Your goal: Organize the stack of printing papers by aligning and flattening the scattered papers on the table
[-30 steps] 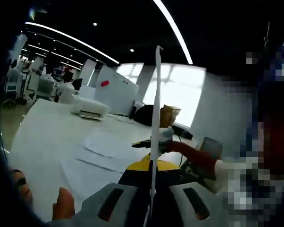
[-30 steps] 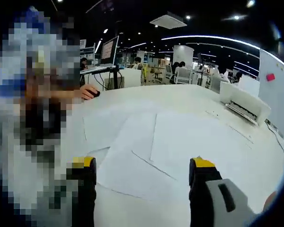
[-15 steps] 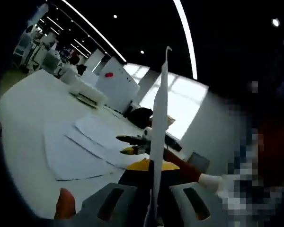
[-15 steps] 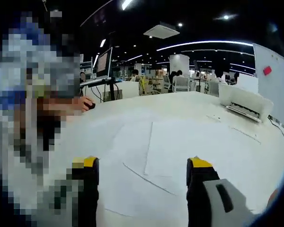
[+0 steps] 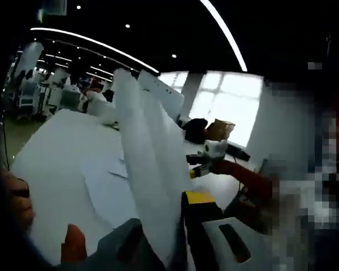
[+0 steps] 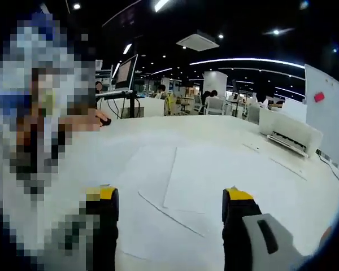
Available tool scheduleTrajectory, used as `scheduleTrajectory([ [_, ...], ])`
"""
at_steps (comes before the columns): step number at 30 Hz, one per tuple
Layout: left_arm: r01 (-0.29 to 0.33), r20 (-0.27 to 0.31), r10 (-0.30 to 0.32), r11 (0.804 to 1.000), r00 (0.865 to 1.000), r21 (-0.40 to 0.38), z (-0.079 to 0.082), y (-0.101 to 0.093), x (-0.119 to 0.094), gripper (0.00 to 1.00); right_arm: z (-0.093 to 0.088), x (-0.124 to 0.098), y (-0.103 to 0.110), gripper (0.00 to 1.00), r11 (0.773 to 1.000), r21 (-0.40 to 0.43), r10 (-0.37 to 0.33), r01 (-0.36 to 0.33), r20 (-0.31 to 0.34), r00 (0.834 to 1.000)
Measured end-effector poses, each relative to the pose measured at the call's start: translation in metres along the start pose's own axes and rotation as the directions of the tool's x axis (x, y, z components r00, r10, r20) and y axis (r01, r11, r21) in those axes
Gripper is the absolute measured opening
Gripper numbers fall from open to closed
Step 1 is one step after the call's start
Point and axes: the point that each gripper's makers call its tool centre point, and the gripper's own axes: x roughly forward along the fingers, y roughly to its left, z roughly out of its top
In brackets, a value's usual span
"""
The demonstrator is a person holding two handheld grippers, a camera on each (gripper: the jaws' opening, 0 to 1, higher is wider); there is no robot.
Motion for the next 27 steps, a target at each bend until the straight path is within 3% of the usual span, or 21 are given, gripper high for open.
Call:
scheduleTrajectory([
  [4, 0.020, 0.011, -0.021, 0.997, 1.000, 0.070, 0.007, -0.003, 0.003, 0.06, -0.005, 0.000, -0.005, 0.70, 1.000, -0.002, -0.016, 0.015, -0.012, 1.000],
  [8, -0.019, -0.031, 0.022, 0.996, 0.999, 0.090, -0.001, 0.006, 0.004, 0.06, -0.004, 0.001, -0.009, 0.71, 1.000, -0.003, -0.017, 0.017, -0.009, 1.000],
  [22, -0.053, -0.044, 0.057, 0.993, 0.997, 0.101, -0.003, 0.015, -0.008, 0.06, -0.008, 0.009, -0.017, 0.73, 0.999, -0.049, -0.022, 0.020, -0.057, 0.998],
  [27, -0.068, -0.039, 0.072, 0.992, 0.997, 0.103, 0.001, 0.019, -0.015, 0.06, -0.008, 0.024, -0.030, 0.78, 1.000, 0.001, -0.027, 0.027, -0.027, 0.999],
])
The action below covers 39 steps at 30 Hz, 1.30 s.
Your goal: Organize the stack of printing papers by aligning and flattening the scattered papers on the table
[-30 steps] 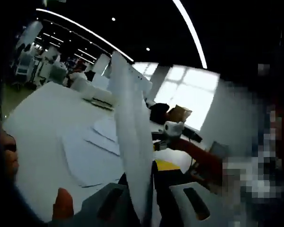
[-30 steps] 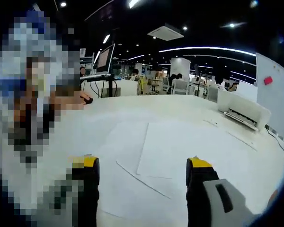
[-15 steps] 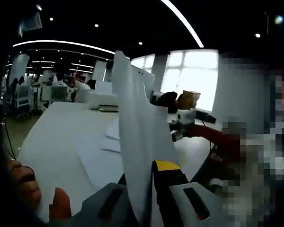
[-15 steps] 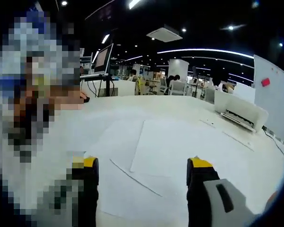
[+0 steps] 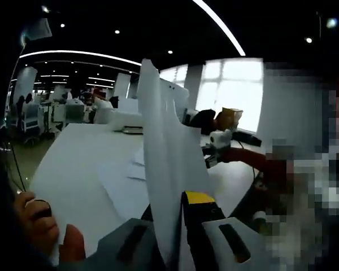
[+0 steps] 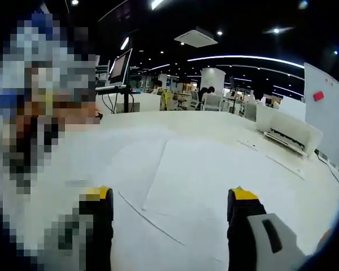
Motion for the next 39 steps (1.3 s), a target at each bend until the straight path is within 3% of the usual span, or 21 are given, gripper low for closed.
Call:
scheduleTrajectory([
  [10, -0.013, 0.020, 0.013, 1.000, 1.000, 0.001, 0.010, 0.007, -0.008, 0.06, -0.015, 0.028, -0.021, 0.83, 0.999, 0.030, -0.032, 0.033, -0.015, 0.999],
  [11, -0.014, 0.021, 0.014, 1.000, 1.000, 0.000, 0.010, 0.008, -0.009, 0.06, -0.024, 0.026, -0.024, 0.83, 0.994, 0.091, -0.060, 0.063, -0.045, 0.997],
  [13, -0.015, 0.022, 0.015, 1.000, 1.000, -0.006, 0.010, 0.009, -0.009, 0.06, -0.022, 0.030, -0.029, 0.81, 0.997, 0.063, -0.045, 0.046, -0.023, 0.999],
  [20, -0.014, 0.021, 0.014, 1.000, 1.000, -0.011, 0.009, 0.009, -0.008, 0.06, -0.024, 0.034, -0.032, 0.58, 0.995, 0.092, -0.042, 0.041, -0.001, 0.999],
  [24, -0.013, 0.020, 0.013, 1.000, 1.000, -0.010, 0.009, 0.008, -0.008, 0.06, -0.023, 0.036, -0.031, 0.50, 0.994, 0.101, -0.032, 0.030, 0.014, 0.999],
  [28, -0.013, 0.021, 0.014, 1.000, 1.000, -0.009, 0.009, 0.006, -0.009, 0.06, -0.020, 0.035, -0.032, 0.25, 0.994, 0.104, -0.038, 0.036, 0.018, 0.999],
  [29, -0.014, 0.020, 0.014, 1.000, 1.000, -0.008, 0.009, 0.006, -0.009, 0.06, -0.020, 0.035, -0.033, 0.24, 0.994, 0.105, -0.039, 0.037, 0.019, 0.999],
  [33, -0.013, 0.021, 0.013, 1.000, 1.000, -0.005, 0.010, 0.006, -0.010, 0.06, -0.017, 0.034, -0.030, 0.26, 0.996, 0.085, -0.036, 0.035, 0.017, 0.999],
  [35, -0.014, 0.022, 0.014, 1.000, 1.000, -0.003, 0.011, 0.005, -0.010, 0.06, -0.015, 0.032, -0.022, 0.36, 1.000, 0.013, -0.020, 0.020, 0.004, 1.000],
  [39, -0.015, 0.027, 0.015, 1.000, 1.000, 0.000, 0.012, 0.005, -0.011, 0.06, -0.011, 0.031, -0.006, 0.57, 0.999, -0.034, 0.009, -0.011, -0.059, 0.998],
])
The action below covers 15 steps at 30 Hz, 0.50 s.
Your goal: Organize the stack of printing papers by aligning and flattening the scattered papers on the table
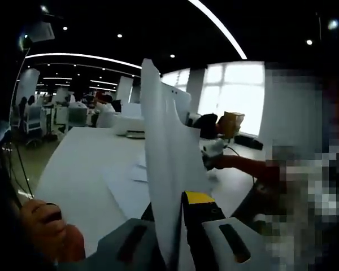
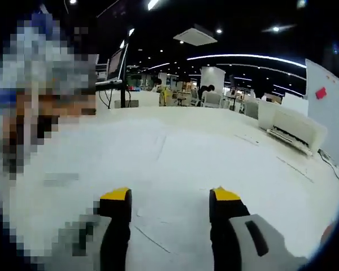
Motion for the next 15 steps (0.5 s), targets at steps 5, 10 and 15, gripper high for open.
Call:
scheduleTrajectory([
  [5, 0.001, 0.000, -0.001, 1.000, 1.000, 0.004, -0.001, -0.001, -0.001, 0.06, 0.012, 0.002, 0.028, 0.66, 0.997, 0.004, 0.074, -0.074, -0.050, 0.996],
  [10, -0.007, 0.013, 0.007, 1.000, 1.000, 0.006, 0.002, 0.001, -0.007, 0.06, 0.026, 0.009, 0.062, 0.67, 0.990, 0.010, 0.140, -0.140, -0.050, 0.989],
  [15, -0.013, 0.028, 0.012, 1.000, 1.000, 0.005, 0.006, 0.003, -0.011, 0.06, 0.038, 0.025, 0.094, 0.65, 0.984, -0.029, 0.172, -0.174, -0.057, 0.983],
])
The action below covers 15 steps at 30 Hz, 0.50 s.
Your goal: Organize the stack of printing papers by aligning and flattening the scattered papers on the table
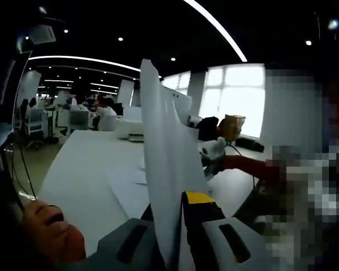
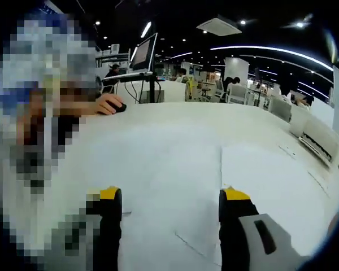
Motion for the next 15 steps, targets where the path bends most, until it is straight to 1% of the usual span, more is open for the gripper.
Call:
scheduleTrajectory([
  [3, 0.000, 0.002, 0.000, 1.000, 1.000, 0.002, 0.001, 0.001, 0.000, 0.06, 0.005, 0.015, 0.009, 0.64, 1.000, -0.023, 0.010, -0.010, -0.008, 1.000],
  [5, 0.001, 0.002, -0.001, 1.000, 1.000, 0.003, 0.001, 0.001, -0.001, 0.06, 0.008, 0.023, 0.011, 0.65, 1.000, 0.004, 0.011, -0.011, -0.009, 1.000],
  [9, -0.004, 0.010, 0.003, 1.000, 1.000, 0.008, 0.006, 0.001, -0.007, 0.06, 0.011, 0.029, 0.009, 0.62, 1.000, 0.005, -0.020, 0.020, -0.009, 1.000],
  [12, -0.009, 0.013, 0.009, 1.000, 1.000, 0.013, 0.008, 0.002, -0.009, 0.06, 0.003, 0.032, 0.005, 0.58, 0.999, 0.002, -0.039, 0.039, -0.037, 0.999],
  [13, -0.009, 0.015, 0.009, 1.000, 1.000, 0.013, 0.008, 0.002, -0.009, 0.06, 0.001, 0.031, 0.004, 0.58, 0.996, 0.066, -0.051, 0.053, -0.030, 0.998],
  [14, -0.008, 0.016, 0.008, 1.000, 1.000, 0.013, 0.009, 0.002, -0.010, 0.06, 0.001, 0.032, 0.003, 0.56, 0.997, 0.062, -0.034, 0.036, -0.027, 0.999],
  [15, -0.008, 0.016, 0.007, 1.000, 1.000, 0.013, 0.009, 0.002, -0.010, 0.06, -0.001, 0.031, 0.003, 0.55, 0.997, 0.074, -0.033, 0.036, -0.037, 0.999],
])
